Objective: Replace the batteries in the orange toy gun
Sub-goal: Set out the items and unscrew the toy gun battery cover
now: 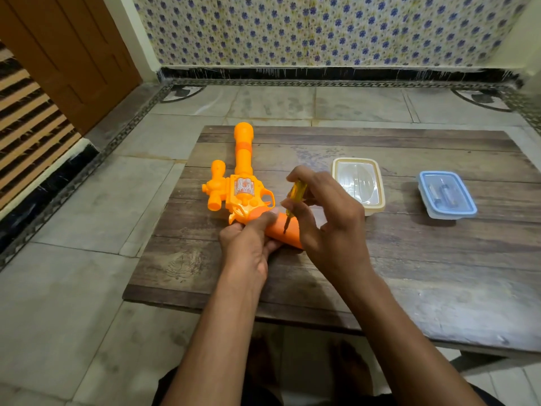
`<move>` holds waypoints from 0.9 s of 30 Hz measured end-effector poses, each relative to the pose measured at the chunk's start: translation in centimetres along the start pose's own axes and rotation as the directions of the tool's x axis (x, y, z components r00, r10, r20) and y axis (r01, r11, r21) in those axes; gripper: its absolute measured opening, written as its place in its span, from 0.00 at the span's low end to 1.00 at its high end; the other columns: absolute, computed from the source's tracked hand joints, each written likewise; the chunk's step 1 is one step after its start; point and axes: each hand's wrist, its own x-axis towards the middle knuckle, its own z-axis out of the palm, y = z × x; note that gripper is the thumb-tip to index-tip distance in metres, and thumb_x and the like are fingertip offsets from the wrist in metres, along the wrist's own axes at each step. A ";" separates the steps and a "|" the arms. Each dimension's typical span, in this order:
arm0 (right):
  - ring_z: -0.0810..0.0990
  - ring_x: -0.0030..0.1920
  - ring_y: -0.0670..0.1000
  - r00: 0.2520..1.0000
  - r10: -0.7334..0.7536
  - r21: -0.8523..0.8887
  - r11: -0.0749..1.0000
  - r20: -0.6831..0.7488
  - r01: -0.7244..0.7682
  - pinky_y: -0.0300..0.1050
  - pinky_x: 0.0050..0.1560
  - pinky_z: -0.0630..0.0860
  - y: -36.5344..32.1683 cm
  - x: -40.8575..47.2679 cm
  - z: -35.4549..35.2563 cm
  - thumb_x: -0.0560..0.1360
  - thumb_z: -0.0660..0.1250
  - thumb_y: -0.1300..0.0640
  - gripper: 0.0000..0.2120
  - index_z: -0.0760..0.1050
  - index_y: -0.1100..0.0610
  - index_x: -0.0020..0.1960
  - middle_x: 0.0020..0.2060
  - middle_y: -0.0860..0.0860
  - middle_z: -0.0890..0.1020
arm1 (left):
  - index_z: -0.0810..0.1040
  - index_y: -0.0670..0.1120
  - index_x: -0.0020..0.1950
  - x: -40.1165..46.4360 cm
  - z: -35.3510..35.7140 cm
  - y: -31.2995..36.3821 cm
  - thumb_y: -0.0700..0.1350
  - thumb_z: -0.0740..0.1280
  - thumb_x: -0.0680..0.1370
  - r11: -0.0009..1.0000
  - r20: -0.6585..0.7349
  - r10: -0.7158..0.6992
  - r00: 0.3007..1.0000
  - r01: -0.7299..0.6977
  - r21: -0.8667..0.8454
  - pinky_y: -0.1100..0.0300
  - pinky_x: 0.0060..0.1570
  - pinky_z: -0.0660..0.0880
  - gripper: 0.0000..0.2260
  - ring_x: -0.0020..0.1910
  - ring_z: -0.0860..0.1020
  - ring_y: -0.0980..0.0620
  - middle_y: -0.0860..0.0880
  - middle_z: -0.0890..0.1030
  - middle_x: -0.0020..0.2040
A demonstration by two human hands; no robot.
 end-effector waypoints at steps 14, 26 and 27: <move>0.85 0.52 0.51 0.983 0.065 0.170 0.981 0.172 -0.094 0.50 0.51 0.82 -0.2 0.5 -0.4 0.71 0.68 0.78 0.20 0.79 0.63 0.59 0.49 0.51 0.83 | 0.81 0.39 0.53 -0.5 -0.1 0.4 0.30 0.72 0.74 0.999 0.034 -0.025 0.999 0.026 -0.022 0.49 0.32 0.83 0.10 0.53 0.84 0.38 0.38 0.85 0.51; 0.83 0.49 0.47 0.998 0.040 0.067 0.997 0.046 -0.043 0.44 0.50 0.80 -0.2 1.0 -0.4 0.75 0.70 0.71 0.13 0.82 0.64 0.59 0.46 0.53 0.85 | 0.78 0.37 0.62 0.1 0.0 0.3 0.31 0.74 0.73 0.999 -0.026 -0.042 0.999 0.042 -0.021 0.40 0.39 0.84 0.18 0.56 0.83 0.36 0.35 0.83 0.57; 0.83 0.49 0.47 0.998 0.044 0.091 0.995 0.043 -0.048 0.46 0.50 0.80 -0.2 1.0 -0.4 0.76 0.70 0.71 0.12 0.82 0.64 0.58 0.46 0.53 0.85 | 0.78 0.37 0.61 0.1 0.0 0.3 0.31 0.74 0.73 0.999 -0.032 -0.044 0.999 0.043 -0.010 0.43 0.35 0.84 0.17 0.56 0.83 0.36 0.35 0.83 0.56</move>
